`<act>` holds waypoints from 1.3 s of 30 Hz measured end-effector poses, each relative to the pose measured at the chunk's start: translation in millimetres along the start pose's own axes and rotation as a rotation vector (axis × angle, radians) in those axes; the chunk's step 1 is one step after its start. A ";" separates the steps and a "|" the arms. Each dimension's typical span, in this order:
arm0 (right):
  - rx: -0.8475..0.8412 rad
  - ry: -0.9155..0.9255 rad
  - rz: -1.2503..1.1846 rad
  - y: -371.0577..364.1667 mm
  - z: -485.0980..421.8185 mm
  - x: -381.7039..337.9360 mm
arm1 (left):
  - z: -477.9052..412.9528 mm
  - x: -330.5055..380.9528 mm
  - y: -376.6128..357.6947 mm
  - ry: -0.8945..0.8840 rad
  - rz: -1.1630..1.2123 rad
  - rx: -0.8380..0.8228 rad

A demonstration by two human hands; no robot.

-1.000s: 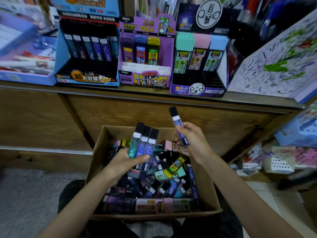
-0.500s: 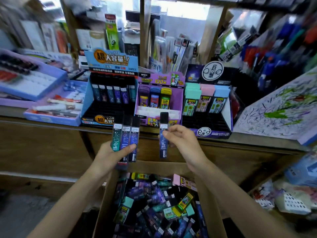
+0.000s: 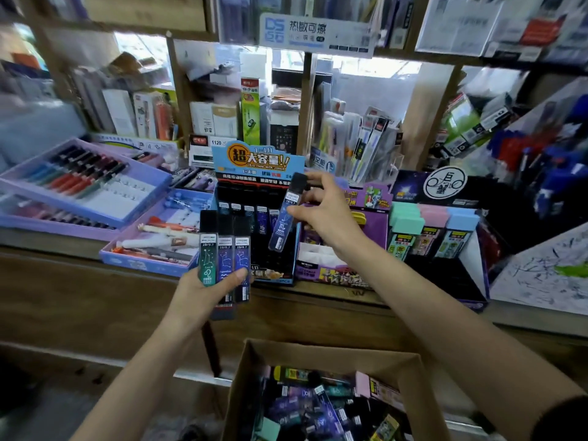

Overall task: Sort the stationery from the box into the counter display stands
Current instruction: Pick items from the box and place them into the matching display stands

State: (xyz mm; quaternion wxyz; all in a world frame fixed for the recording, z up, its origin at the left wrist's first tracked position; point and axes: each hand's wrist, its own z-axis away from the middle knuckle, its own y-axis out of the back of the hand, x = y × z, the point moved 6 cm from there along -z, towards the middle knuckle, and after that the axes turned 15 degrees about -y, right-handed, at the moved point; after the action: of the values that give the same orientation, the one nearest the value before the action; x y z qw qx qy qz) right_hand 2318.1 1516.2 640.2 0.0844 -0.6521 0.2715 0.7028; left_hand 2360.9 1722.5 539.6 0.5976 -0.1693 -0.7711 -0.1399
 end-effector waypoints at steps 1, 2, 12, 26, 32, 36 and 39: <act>-0.009 -0.006 0.022 -3.2 -4.3 -1.5 | -0.8 -1.6 1.9 0.010 0.009 0.005; -0.014 -0.008 0.042 -5.3 -8.2 -2.7 | -1.5 -3.2 3.3 0.022 0.024 0.008; 0.095 0.164 0.377 -6.3 -25.0 -21.5 | -8.7 -18.2 5.4 0.054 0.035 0.022; 0.249 0.256 0.799 -8.9 -53.2 -14.3 | -14.1 -26.3 4.4 0.059 0.066 0.030; 0.297 0.299 0.754 -8.3 -49.3 -19.0 | -13.8 -21.0 4.7 0.033 0.036 0.026; 0.314 0.294 0.818 -7.7 -50.4 -18.8 | -13.0 -19.8 4.3 0.033 0.031 0.032; 0.334 0.302 0.964 -7.7 -52.6 -15.6 | -13.2 -19.6 4.2 0.036 0.027 0.036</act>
State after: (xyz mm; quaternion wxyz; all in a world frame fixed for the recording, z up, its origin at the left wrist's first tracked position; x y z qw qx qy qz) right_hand 2369.6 1500.5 653.0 -0.1854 -0.5251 0.6578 0.5072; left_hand 2378.7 1718.9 523.9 0.6161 -0.1662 -0.7604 -0.1208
